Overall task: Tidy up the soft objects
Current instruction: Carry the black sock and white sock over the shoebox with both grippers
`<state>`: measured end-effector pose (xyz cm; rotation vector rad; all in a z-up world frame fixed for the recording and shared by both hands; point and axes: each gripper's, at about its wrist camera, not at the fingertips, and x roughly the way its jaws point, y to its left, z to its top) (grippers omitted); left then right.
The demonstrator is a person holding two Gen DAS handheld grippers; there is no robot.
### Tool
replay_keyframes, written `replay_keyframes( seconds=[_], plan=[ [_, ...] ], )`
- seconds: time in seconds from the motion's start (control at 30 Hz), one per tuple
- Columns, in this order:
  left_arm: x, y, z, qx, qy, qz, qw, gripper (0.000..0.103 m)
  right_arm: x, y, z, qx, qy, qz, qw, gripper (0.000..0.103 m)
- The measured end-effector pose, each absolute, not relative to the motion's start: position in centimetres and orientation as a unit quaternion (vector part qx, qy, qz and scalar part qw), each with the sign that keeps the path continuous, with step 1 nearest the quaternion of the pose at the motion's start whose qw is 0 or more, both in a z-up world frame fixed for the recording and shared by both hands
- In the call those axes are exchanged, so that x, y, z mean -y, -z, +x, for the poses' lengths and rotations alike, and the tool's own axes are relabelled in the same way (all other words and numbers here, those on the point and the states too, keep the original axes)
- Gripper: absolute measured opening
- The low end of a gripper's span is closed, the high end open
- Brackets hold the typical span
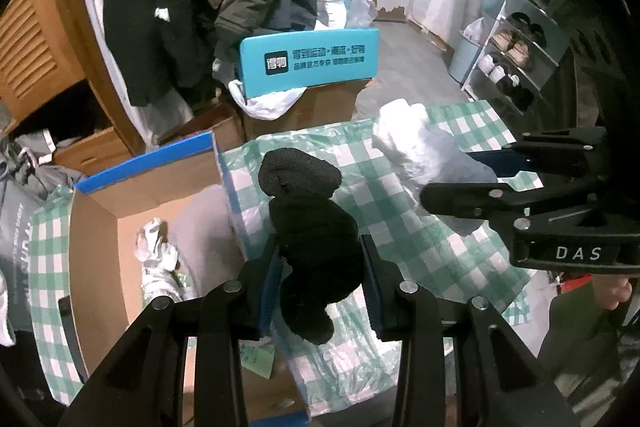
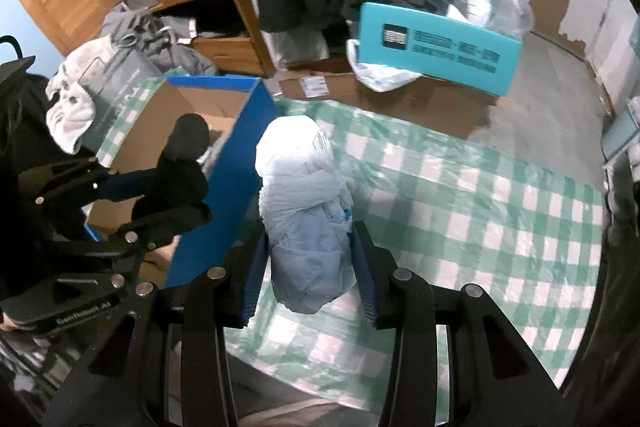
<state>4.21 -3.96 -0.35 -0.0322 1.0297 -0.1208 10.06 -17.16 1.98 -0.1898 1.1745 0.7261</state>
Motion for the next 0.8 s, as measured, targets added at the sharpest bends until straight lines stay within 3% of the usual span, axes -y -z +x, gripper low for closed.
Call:
replay_keyframes(
  seconds=[0.8],
  plan=[
    [-7.4, 2.8, 1.6, -0.498, -0.028, -0.082, 0.863, 0.038, 4.7, -0.7, 9.2, -0.549, -0.386, -0.133, 0.729, 0.039]
  ],
)
